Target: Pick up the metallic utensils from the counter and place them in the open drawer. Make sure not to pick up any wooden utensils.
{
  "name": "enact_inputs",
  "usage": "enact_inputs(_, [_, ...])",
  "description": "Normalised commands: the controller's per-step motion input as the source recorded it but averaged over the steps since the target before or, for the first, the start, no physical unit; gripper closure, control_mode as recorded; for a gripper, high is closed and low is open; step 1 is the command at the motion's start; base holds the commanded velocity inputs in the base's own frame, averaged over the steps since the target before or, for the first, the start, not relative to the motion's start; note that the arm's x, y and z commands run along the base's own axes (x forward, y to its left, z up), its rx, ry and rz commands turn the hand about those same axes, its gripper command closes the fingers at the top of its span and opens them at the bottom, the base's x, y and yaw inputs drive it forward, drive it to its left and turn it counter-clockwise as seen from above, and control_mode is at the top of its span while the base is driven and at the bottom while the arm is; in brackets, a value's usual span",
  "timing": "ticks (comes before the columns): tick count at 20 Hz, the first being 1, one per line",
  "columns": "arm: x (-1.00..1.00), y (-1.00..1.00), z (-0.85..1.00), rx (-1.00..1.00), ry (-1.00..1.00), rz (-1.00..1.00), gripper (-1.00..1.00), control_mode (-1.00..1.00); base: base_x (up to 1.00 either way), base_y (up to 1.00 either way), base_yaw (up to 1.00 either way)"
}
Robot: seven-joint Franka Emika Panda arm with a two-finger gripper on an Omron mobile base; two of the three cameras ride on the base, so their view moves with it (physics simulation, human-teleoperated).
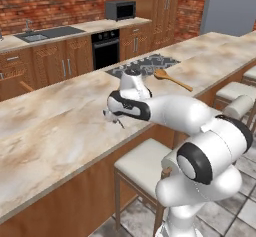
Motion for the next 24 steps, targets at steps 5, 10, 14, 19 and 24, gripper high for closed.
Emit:
enact_inputs(5, [0.33, 0.18, -0.22, 0.0, 0.0, 0.0, -1.0, -1.0, 0.0, 0.0, 0.0])
enact_inputs(10, [0.45, 0.11, -0.12, 0.0, 0.0, 0.0, -1.0, -1.0, 0.0, 0.0, 0.0])
enact_inputs(14, [0.46, 0.01, -0.06, 0.0, 0.0, 0.0, -1.0, -1.0, 0.0, 0.0, 0.0])
enact_inputs(19, [0.19, 0.0, 0.0, 0.0, 0.0, 0.0, -1.0, -1.0, 0.0, 0.0, 0.0])
enact_inputs(24, [0.0, 0.0, -0.1, 0.0, 0.0, 0.0, -1.0, -1.0, 0.0, 0.0, 0.0])
